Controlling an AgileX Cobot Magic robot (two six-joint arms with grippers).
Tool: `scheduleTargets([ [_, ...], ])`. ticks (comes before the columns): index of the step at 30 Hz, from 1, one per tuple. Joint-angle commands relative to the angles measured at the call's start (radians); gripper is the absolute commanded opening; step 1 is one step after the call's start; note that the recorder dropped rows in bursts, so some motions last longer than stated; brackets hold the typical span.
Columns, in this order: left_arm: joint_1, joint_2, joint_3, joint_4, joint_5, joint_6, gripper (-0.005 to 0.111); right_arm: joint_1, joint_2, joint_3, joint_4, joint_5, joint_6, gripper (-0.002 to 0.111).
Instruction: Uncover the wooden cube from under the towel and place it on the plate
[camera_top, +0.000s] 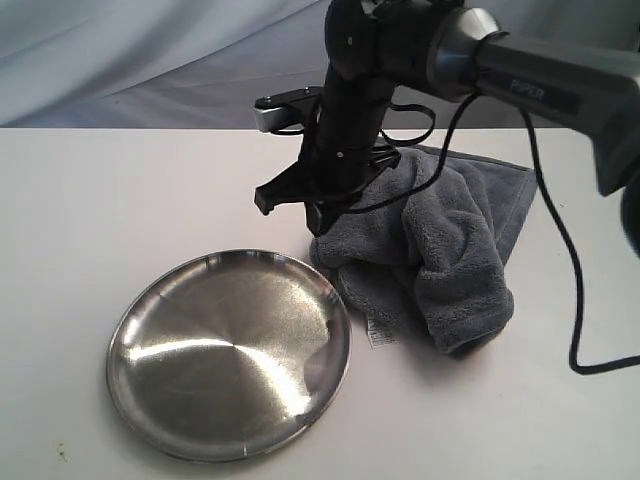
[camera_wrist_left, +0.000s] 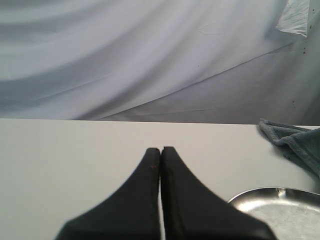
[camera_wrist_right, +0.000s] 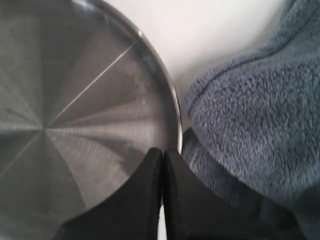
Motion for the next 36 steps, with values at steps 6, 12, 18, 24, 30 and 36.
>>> scheduleTargets([
  [6, -0.001, -0.002, 0.004, 0.001, -0.002, -0.003, 0.001, 0.0, -0.19, 0.307, -0.018, -0.1, -0.016, 0.0],
  [12, -0.001, -0.002, 0.004, 0.001, -0.002, -0.003, 0.001, -0.025, -0.274, 0.507, -0.073, -0.199, -0.002, 0.0],
  [18, -0.001, -0.002, 0.004, 0.001, -0.002, -0.003, 0.001, -0.133, -0.4, 0.667, -0.049, -0.285, -0.002, 0.0],
  [24, -0.001, -0.002, 0.004, 0.001, -0.002, -0.003, 0.001, -0.279, -0.485, 0.753, -0.049, -0.303, -0.012, 0.0],
  [30, -0.001, -0.002, 0.004, 0.001, -0.002, -0.001, 0.001, -0.366, -0.493, 0.764, -0.041, -0.355, -0.012, 0.0],
  [36, -0.001, -0.002, 0.004, 0.001, -0.002, -0.001, 0.001, -0.387, -0.463, 0.759, -0.041, -0.445, -0.012, 0.0],
])
